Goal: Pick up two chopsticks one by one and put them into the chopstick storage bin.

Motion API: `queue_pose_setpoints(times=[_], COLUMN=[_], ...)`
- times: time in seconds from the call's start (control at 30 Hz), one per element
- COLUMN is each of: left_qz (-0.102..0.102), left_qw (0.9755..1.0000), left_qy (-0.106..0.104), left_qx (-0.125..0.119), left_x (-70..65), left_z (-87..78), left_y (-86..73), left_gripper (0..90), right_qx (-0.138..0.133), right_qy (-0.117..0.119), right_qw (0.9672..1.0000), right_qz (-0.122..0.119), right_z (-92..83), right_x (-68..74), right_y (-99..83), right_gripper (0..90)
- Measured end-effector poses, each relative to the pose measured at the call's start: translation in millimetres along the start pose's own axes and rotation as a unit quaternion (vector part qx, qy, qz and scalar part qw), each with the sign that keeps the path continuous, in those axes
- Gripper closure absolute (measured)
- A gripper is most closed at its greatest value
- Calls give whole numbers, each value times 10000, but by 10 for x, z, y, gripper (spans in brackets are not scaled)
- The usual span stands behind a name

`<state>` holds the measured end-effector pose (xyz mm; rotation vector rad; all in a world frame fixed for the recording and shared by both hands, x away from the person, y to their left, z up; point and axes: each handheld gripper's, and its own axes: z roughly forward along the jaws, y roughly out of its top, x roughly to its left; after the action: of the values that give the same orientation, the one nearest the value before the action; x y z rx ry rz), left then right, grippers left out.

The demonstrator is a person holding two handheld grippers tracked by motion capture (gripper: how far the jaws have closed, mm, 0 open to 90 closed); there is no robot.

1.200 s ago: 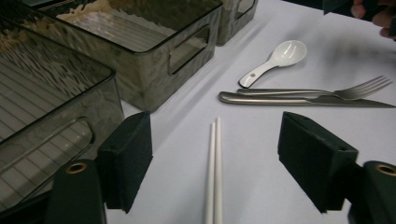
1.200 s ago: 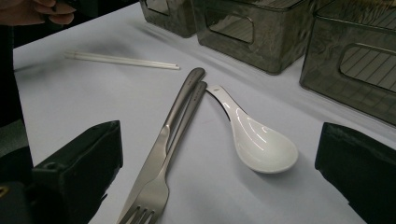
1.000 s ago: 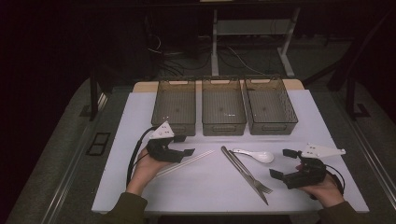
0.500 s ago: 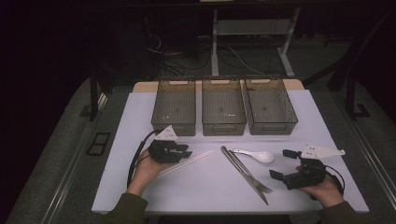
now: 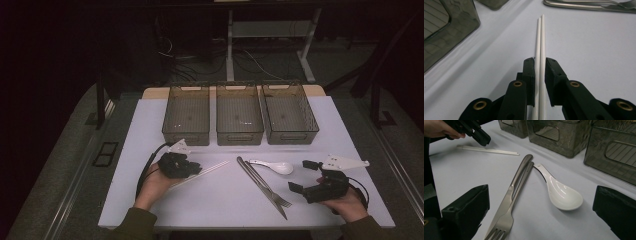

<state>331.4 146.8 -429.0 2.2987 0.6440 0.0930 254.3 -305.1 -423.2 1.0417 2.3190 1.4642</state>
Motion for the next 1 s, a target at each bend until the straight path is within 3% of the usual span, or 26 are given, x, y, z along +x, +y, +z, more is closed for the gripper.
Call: queue_pose_setpoints(times=[0.3, 0.4, 1.0], left_qz=[20, -86, 23], left_qw=[9998, 9998, 9993], left_qy=[-5, -13, 136], left_qx=[193, 194, 348], left_x=[13, 3, 42], left_z=[30, 37, 49], left_y=[-28, -38, -86], left_gripper=[803, 803, 810], right_qx=[6, 5, 4], right_qy=[7, 5, 18], right_qw=[10000, 10000, 10000], right_qz=[7, 17, -4], right_z=[0, 0, -5], right_x=[-1, -1, -2], right_y=[0, 0, 0], right_gripper=[10, 10, 10])
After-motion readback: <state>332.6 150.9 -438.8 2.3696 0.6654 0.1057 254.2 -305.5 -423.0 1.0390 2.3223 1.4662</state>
